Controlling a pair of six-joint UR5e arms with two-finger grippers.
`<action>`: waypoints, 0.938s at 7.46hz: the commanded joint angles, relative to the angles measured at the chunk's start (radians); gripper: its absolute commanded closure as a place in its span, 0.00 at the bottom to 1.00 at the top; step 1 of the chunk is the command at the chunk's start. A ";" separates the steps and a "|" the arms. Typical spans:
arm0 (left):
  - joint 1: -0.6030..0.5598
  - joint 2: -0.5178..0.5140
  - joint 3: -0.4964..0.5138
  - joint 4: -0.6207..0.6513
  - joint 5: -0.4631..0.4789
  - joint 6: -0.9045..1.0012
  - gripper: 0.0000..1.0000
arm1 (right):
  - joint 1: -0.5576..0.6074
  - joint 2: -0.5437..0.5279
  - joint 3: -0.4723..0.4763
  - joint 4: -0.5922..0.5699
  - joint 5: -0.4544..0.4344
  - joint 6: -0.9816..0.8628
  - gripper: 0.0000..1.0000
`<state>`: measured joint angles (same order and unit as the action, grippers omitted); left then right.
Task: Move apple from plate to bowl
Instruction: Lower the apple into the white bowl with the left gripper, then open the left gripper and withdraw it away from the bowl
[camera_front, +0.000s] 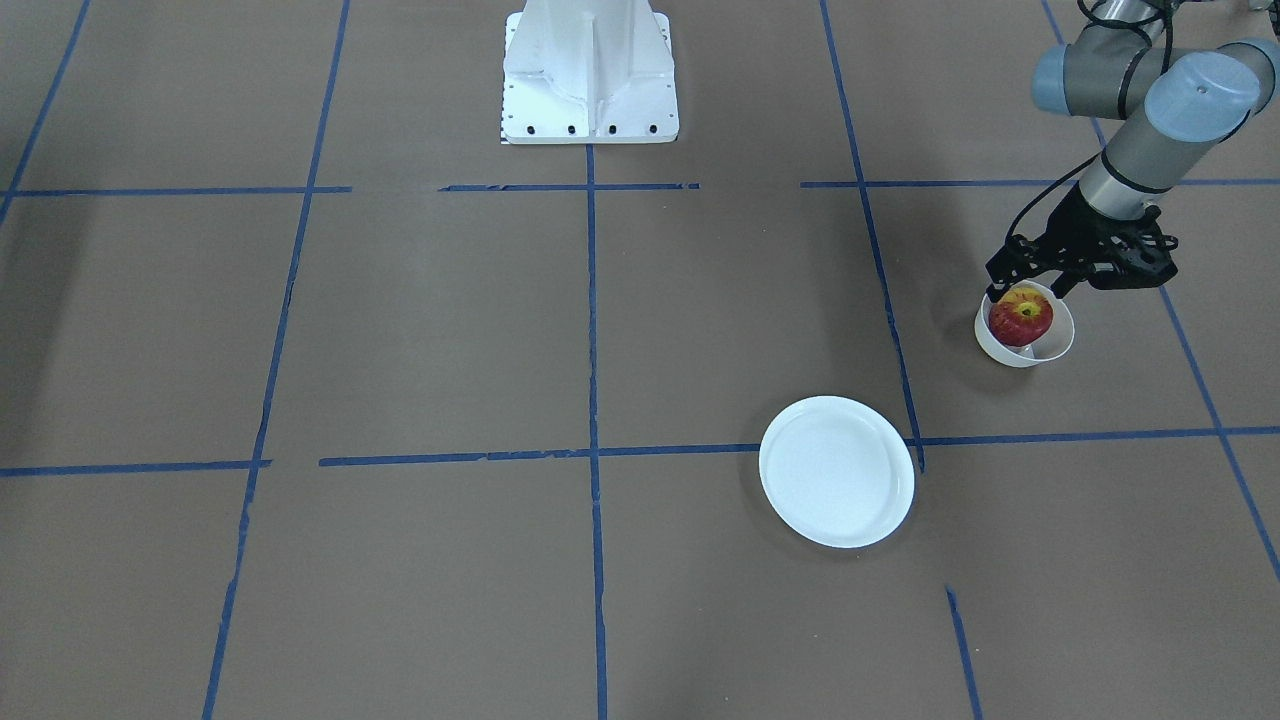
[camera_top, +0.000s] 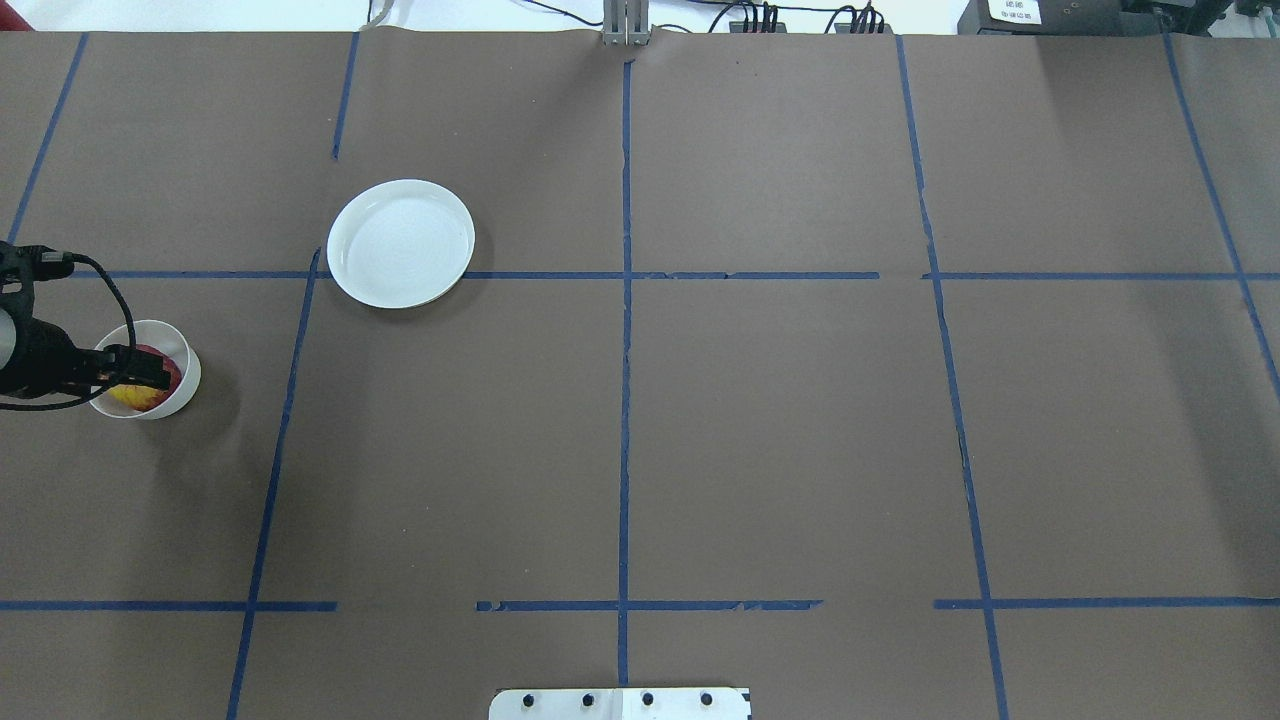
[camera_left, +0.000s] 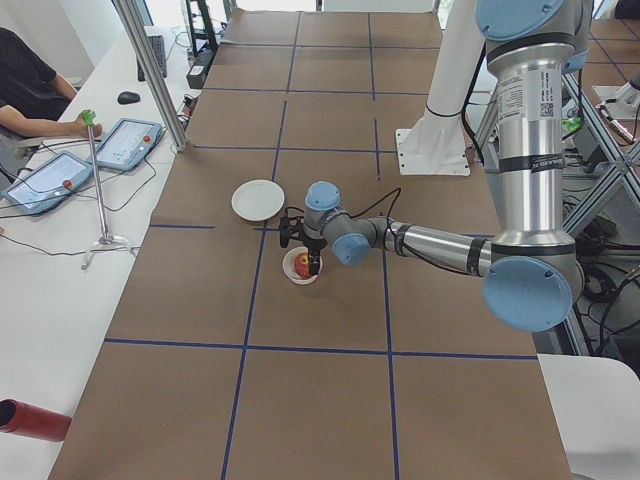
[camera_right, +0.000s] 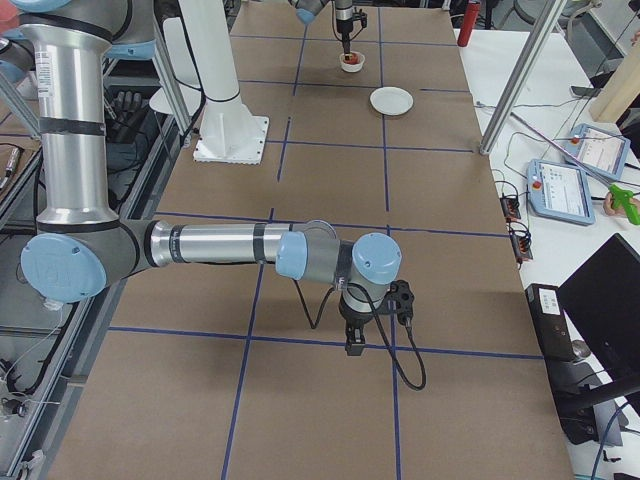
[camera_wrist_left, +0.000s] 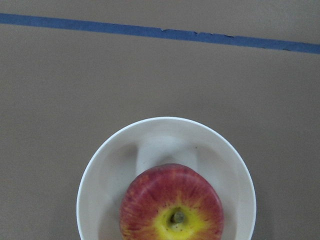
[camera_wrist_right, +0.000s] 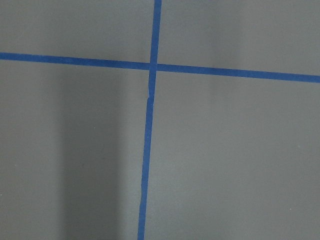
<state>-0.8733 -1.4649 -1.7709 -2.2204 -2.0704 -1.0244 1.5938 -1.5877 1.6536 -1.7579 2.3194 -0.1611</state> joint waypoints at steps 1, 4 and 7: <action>-0.013 0.014 -0.083 0.020 -0.034 0.006 0.00 | 0.000 0.000 0.000 0.000 0.000 0.000 0.00; -0.235 0.006 -0.108 0.059 -0.128 0.343 0.00 | 0.000 0.000 0.000 0.000 0.000 0.000 0.00; -0.363 -0.012 -0.102 0.220 -0.126 0.669 0.00 | 0.000 0.000 0.000 0.000 0.000 0.000 0.00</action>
<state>-1.1840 -1.4727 -1.8762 -2.0623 -2.1965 -0.4791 1.5938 -1.5877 1.6536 -1.7579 2.3194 -0.1611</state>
